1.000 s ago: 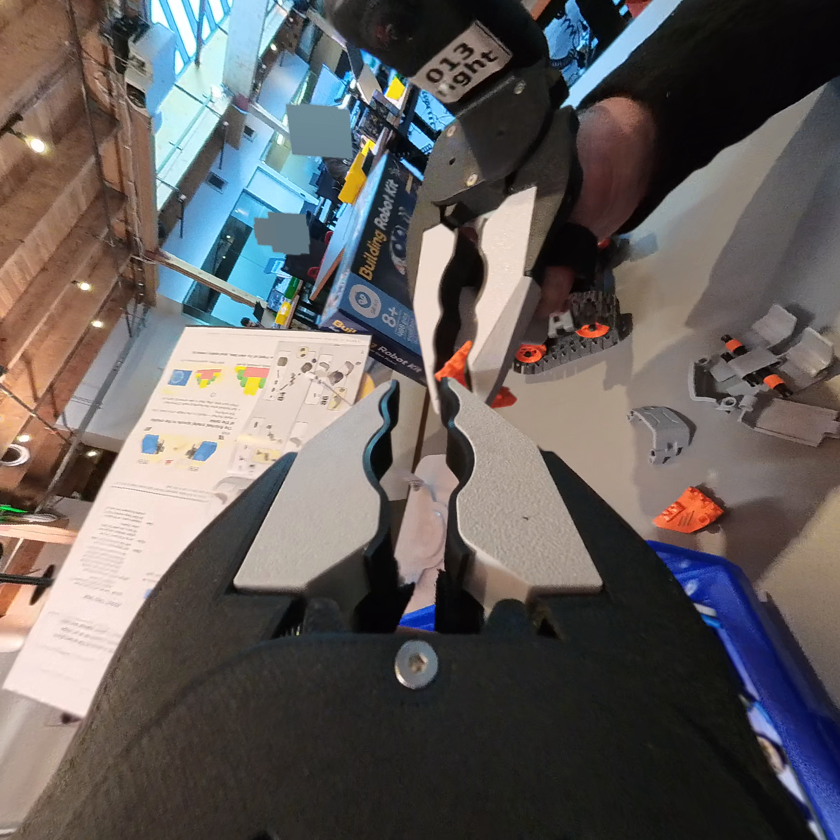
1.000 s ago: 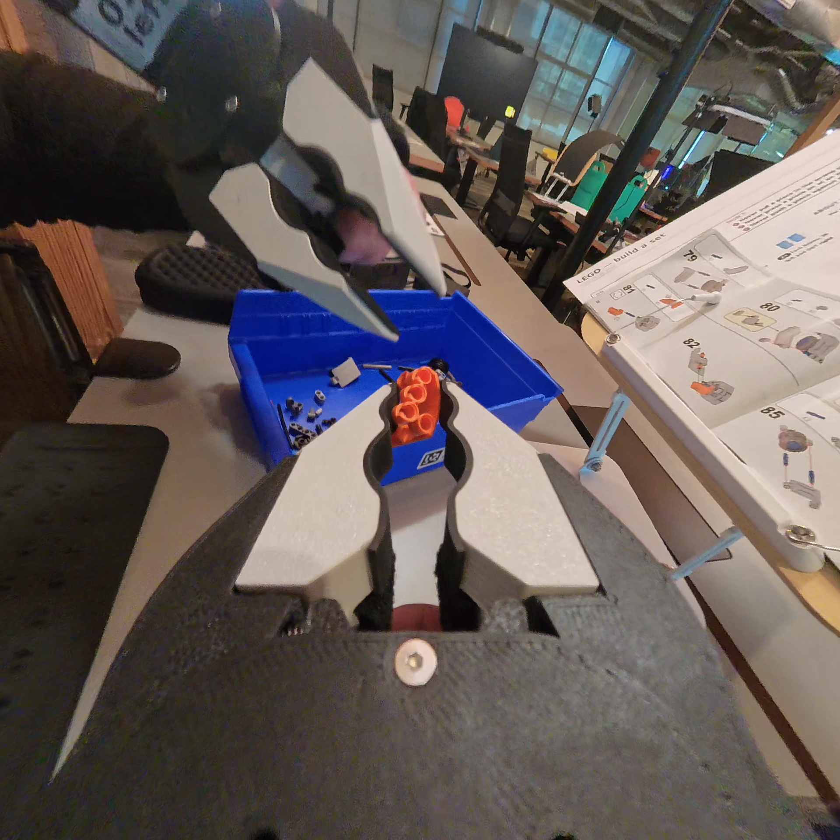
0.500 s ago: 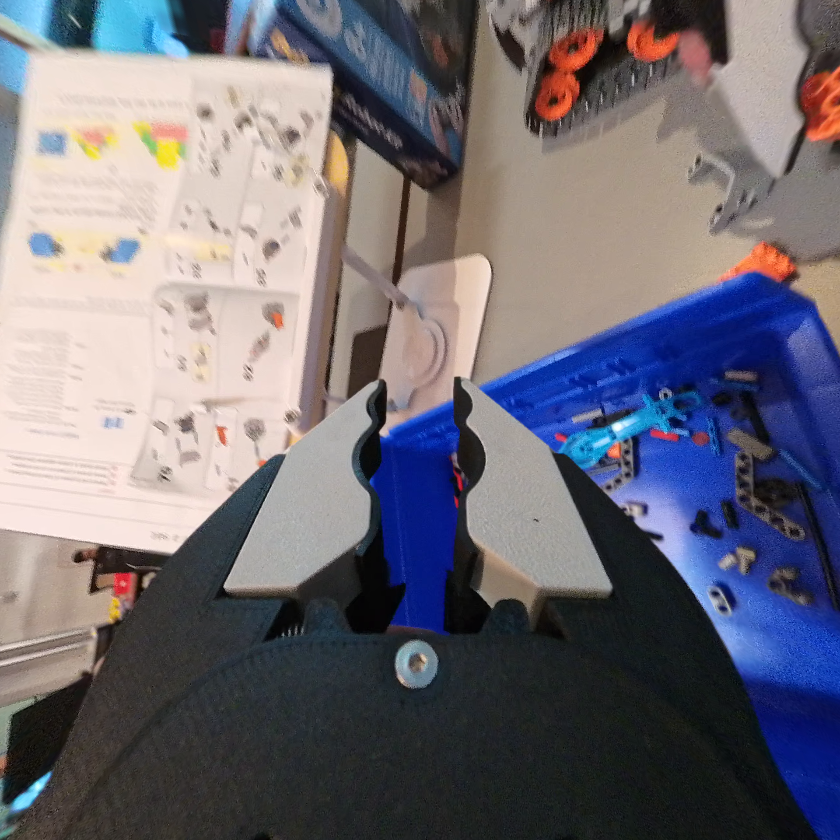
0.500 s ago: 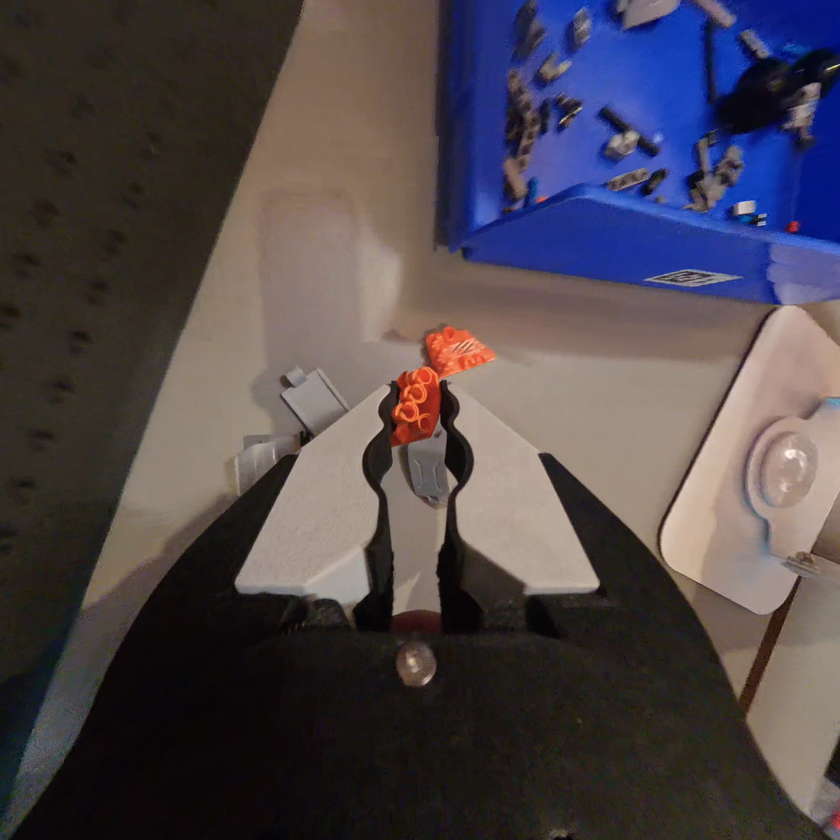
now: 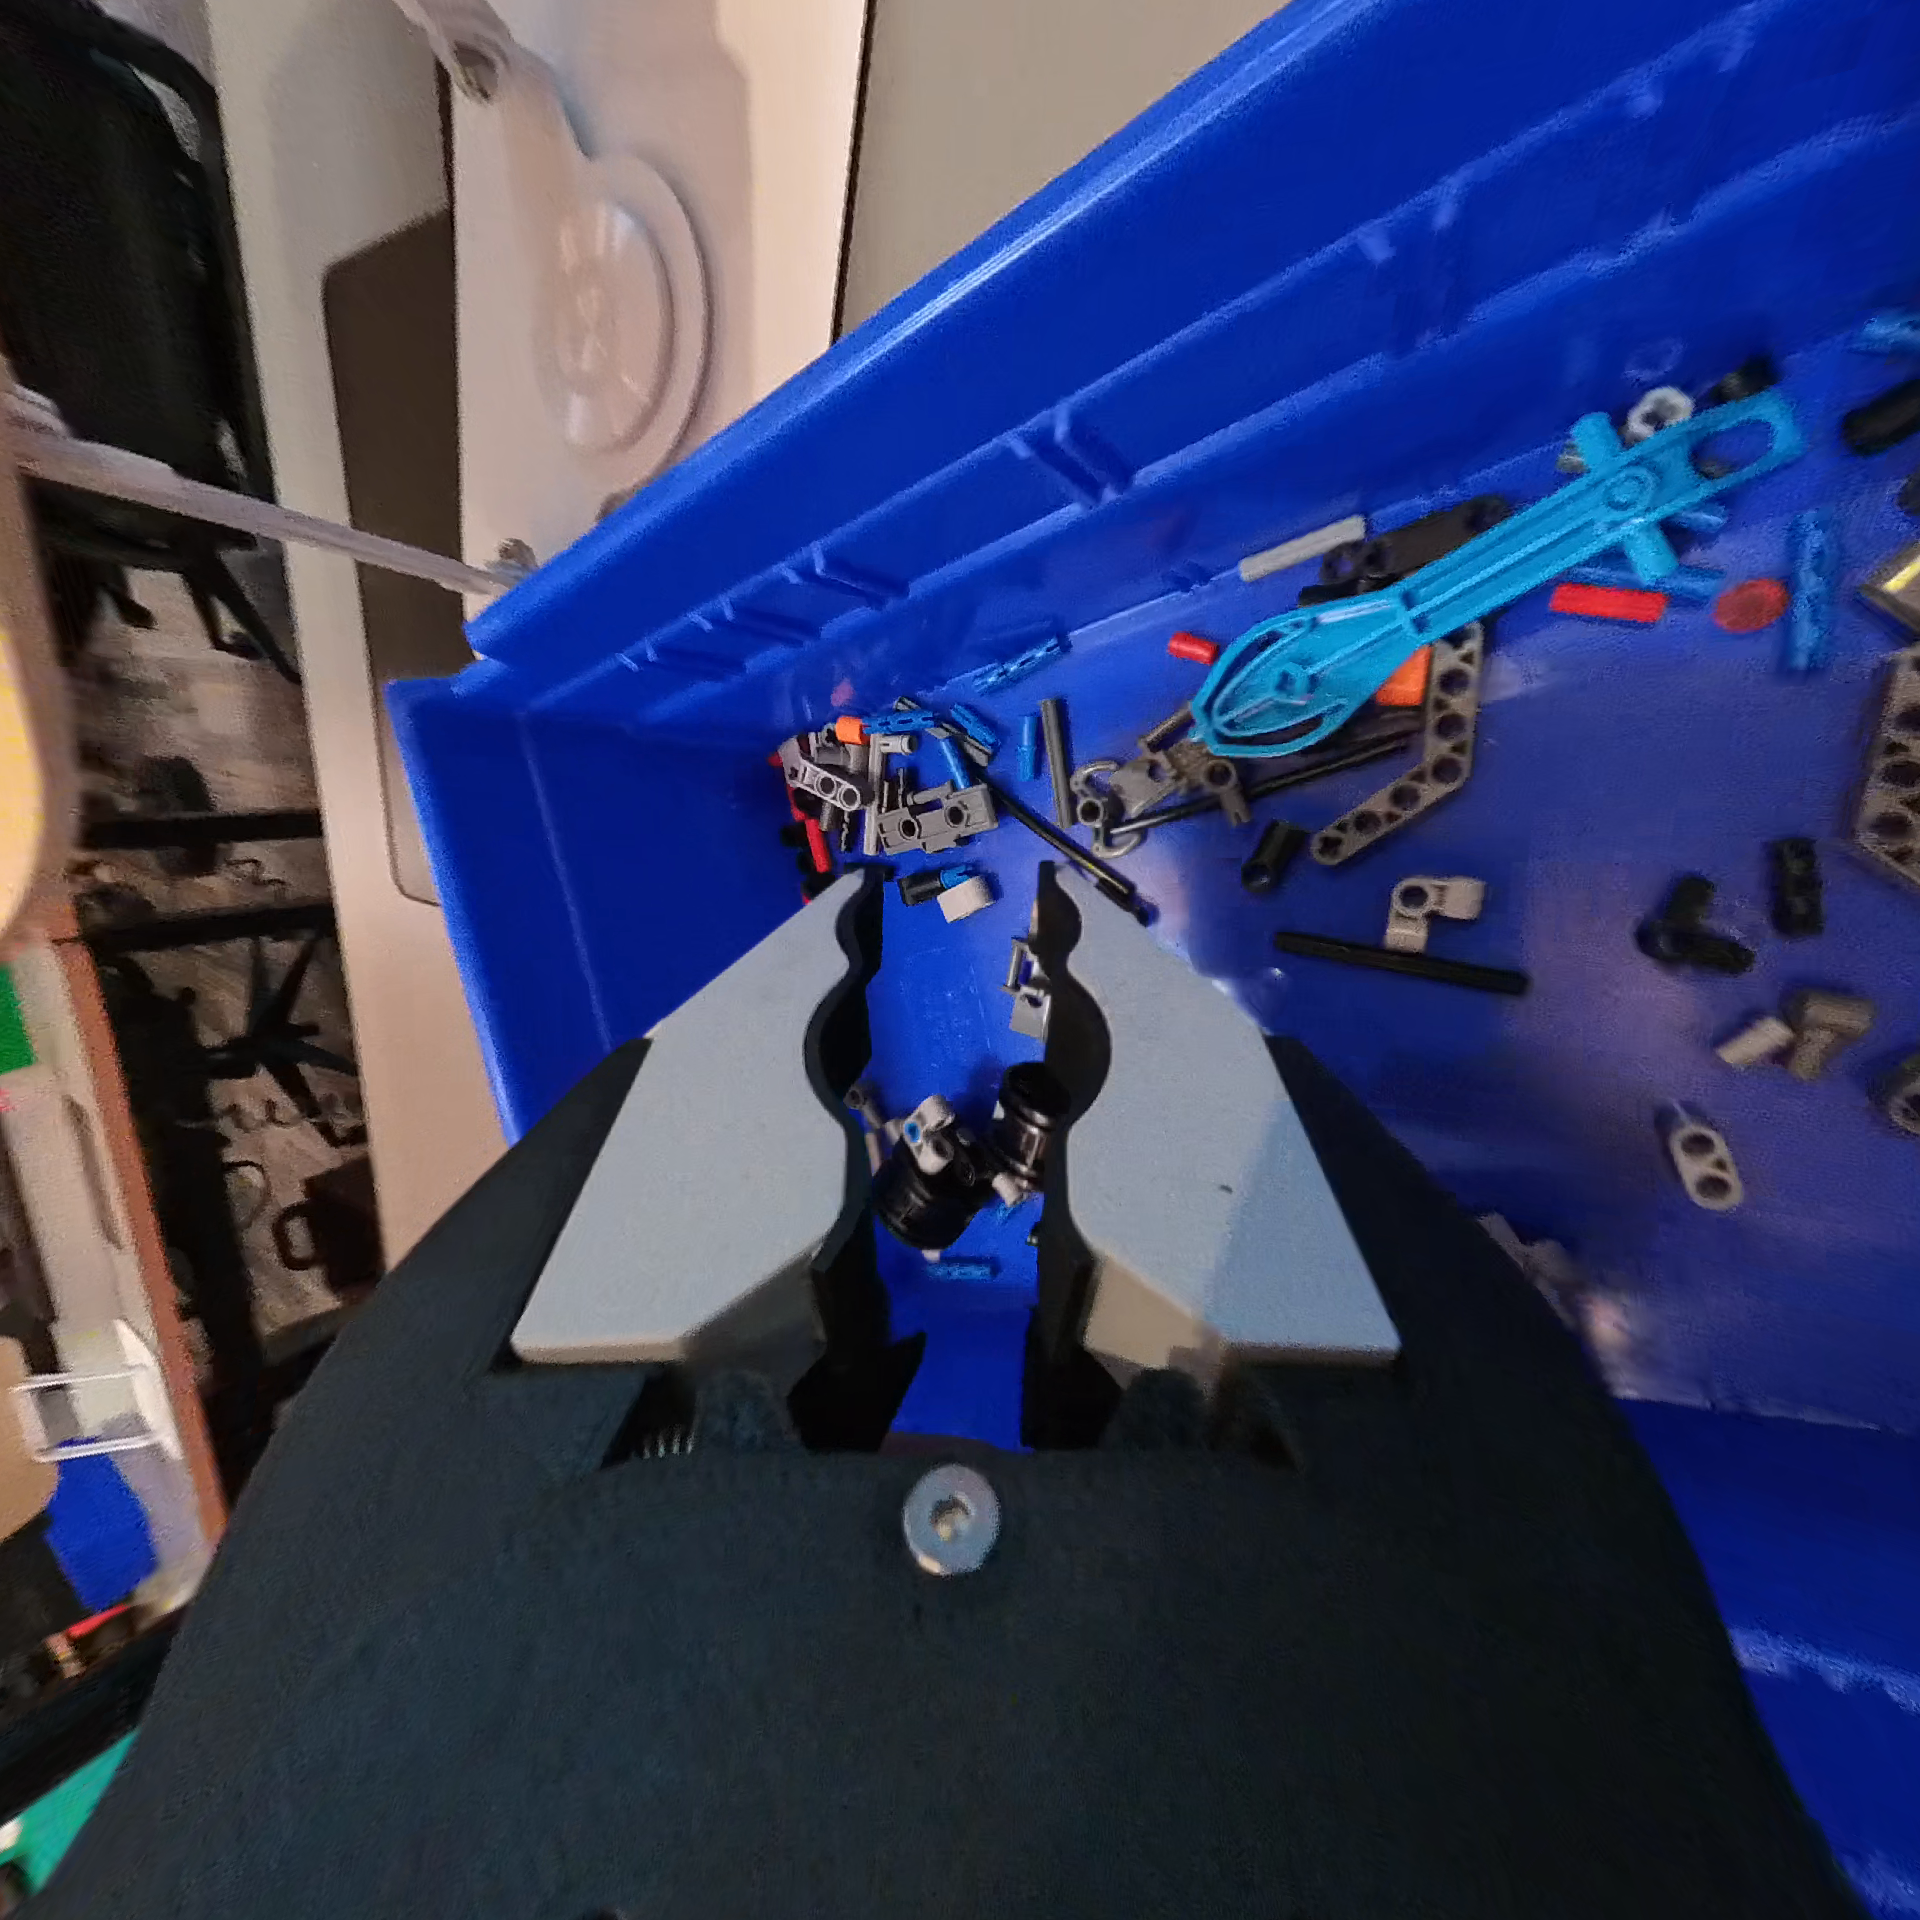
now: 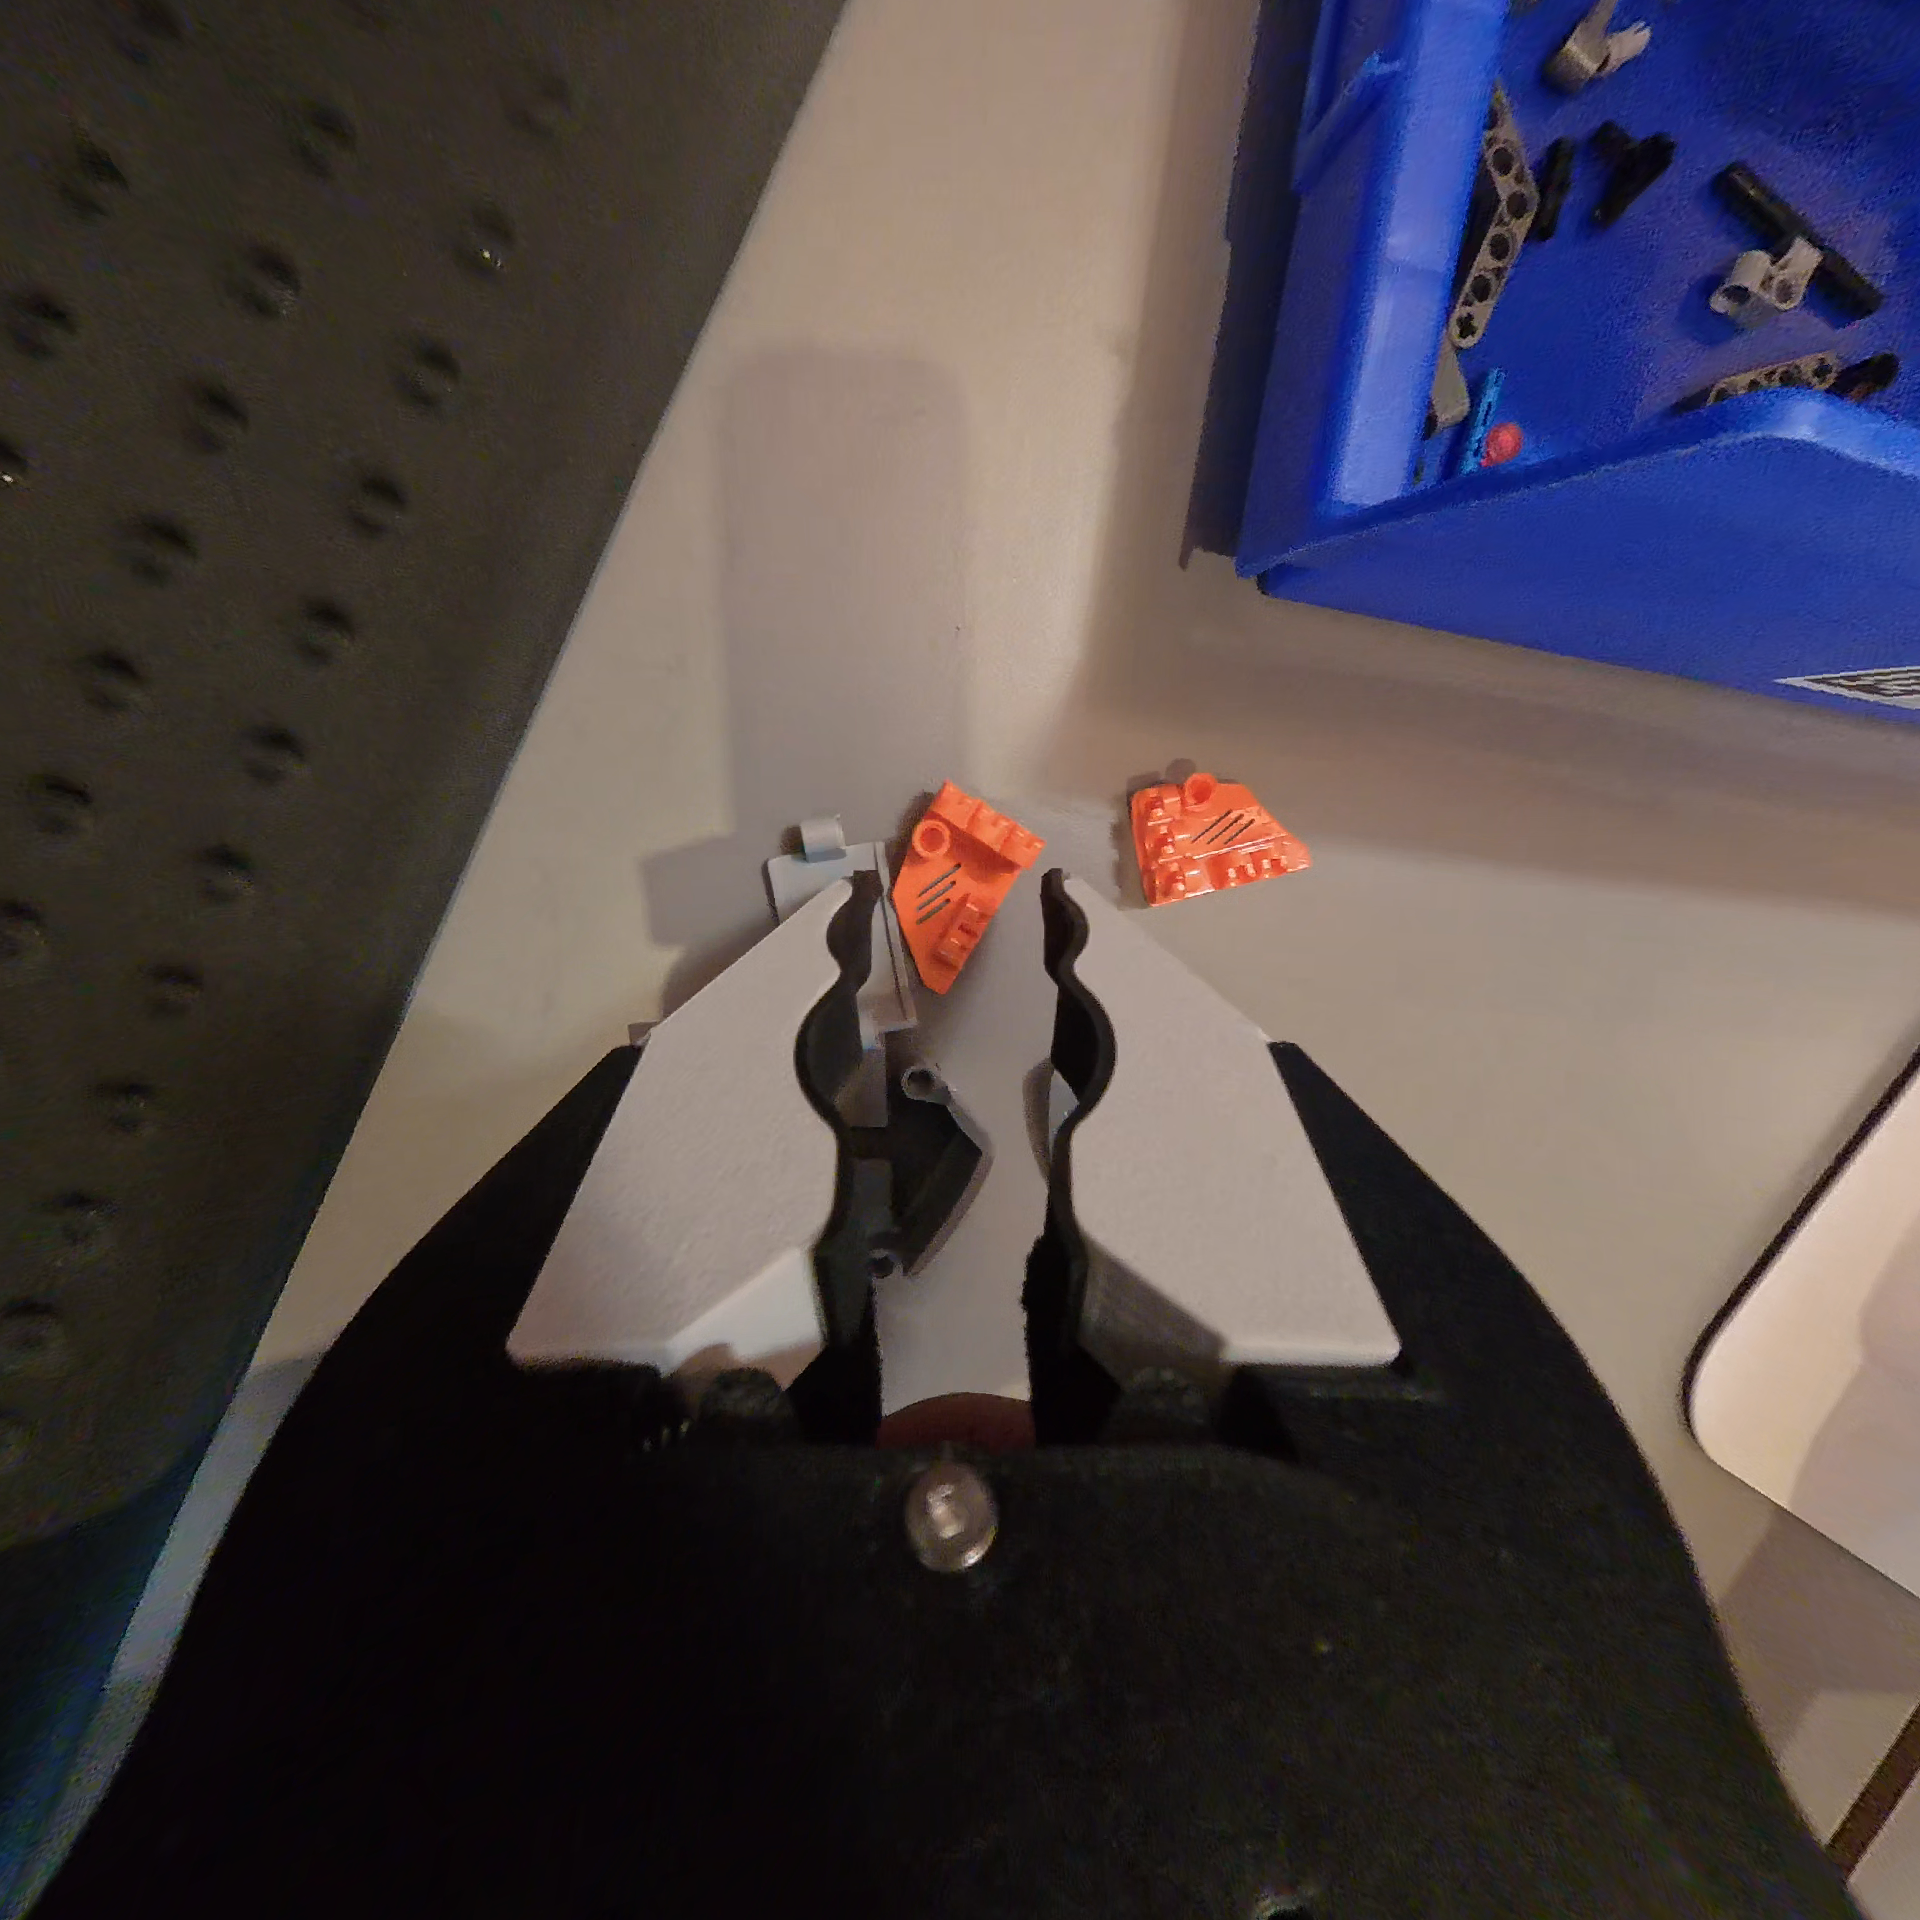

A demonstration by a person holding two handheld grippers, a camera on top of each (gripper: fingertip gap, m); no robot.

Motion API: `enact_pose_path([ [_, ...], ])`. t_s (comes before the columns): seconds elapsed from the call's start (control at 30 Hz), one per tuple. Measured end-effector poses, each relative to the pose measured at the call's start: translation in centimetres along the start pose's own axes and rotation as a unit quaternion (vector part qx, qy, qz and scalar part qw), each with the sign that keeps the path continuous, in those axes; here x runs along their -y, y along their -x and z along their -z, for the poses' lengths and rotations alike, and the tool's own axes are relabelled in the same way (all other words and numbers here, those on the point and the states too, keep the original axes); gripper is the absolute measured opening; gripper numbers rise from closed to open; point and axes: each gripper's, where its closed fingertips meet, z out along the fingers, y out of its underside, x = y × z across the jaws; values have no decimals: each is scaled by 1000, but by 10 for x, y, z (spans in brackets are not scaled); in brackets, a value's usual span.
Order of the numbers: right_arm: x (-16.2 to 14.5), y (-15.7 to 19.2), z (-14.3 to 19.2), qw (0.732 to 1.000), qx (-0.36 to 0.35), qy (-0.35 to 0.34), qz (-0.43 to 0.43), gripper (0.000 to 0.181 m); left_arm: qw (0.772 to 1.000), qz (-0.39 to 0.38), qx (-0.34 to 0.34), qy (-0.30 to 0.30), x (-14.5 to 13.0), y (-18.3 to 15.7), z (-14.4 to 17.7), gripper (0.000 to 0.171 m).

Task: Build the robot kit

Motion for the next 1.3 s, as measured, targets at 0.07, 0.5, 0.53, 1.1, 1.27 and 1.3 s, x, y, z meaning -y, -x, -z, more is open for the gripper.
enact_pose_path([
  [0.07,1,-2,2,1000,-3,-5,-1,30,1000,10,-21,7,-3,-2,-13,28],
  [0.5,-3,-7,1,1000,-4,-14,-13,25,992,32,-48,110,-47,8,-48,10],
  [0.53,-3,-7,1,1000,-4,-14,-14,25,994,31,-38,97,-43,12,-47,10],
  [1.1,0,-11,3,999,-6,-29,-19,22,994,72,-72,38,-7,-1,-66,3],
  [1.27,5,-20,12,998,-30,-46,-28,22,995,71,-53,33,-8,5,-54,3],
  [1.3,9,-25,17,997,-41,-60,-36,24,996,80,-44,19,-3,9,-46,3],
])
